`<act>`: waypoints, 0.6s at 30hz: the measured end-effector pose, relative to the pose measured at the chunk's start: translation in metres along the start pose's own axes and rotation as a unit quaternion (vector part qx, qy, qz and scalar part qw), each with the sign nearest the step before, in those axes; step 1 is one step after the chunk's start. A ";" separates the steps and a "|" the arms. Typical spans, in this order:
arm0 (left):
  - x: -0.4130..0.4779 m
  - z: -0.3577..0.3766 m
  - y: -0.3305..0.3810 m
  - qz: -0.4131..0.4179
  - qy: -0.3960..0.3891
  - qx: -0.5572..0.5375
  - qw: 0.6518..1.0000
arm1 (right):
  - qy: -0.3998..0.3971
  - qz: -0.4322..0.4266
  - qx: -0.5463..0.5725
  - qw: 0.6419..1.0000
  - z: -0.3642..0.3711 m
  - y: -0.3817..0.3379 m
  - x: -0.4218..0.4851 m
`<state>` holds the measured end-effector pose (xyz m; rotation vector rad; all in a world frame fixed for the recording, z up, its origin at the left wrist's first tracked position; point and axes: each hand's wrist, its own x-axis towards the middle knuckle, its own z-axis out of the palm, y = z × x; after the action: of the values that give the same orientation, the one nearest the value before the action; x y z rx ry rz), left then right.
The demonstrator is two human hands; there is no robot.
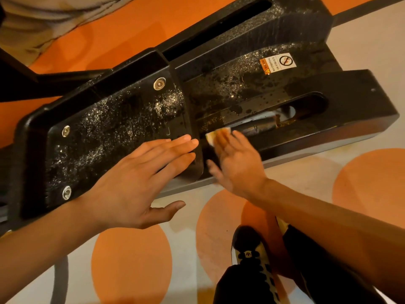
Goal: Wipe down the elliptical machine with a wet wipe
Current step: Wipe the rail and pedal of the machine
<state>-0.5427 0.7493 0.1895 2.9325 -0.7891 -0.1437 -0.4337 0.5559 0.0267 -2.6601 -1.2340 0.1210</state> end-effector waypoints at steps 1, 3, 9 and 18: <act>0.000 0.000 0.000 -0.001 -0.004 0.000 1.000 | -0.028 -0.019 -0.001 0.999 0.004 -0.011 0.006; 0.000 -0.001 0.000 -0.003 -0.008 -0.001 1.000 | -0.051 -0.060 0.017 0.997 0.012 -0.023 0.014; 0.000 -0.001 0.000 -0.004 -0.006 0.002 1.000 | -0.049 -0.020 -0.053 0.997 -0.013 0.018 -0.001; 0.000 0.000 0.000 -0.001 -0.005 0.004 1.000 | -0.098 0.223 -0.115 0.963 -0.045 0.056 -0.005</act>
<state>-0.5431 0.7495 0.1896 2.9419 -0.7884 -0.1550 -0.3879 0.5107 0.0584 -3.1543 -0.7055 0.3333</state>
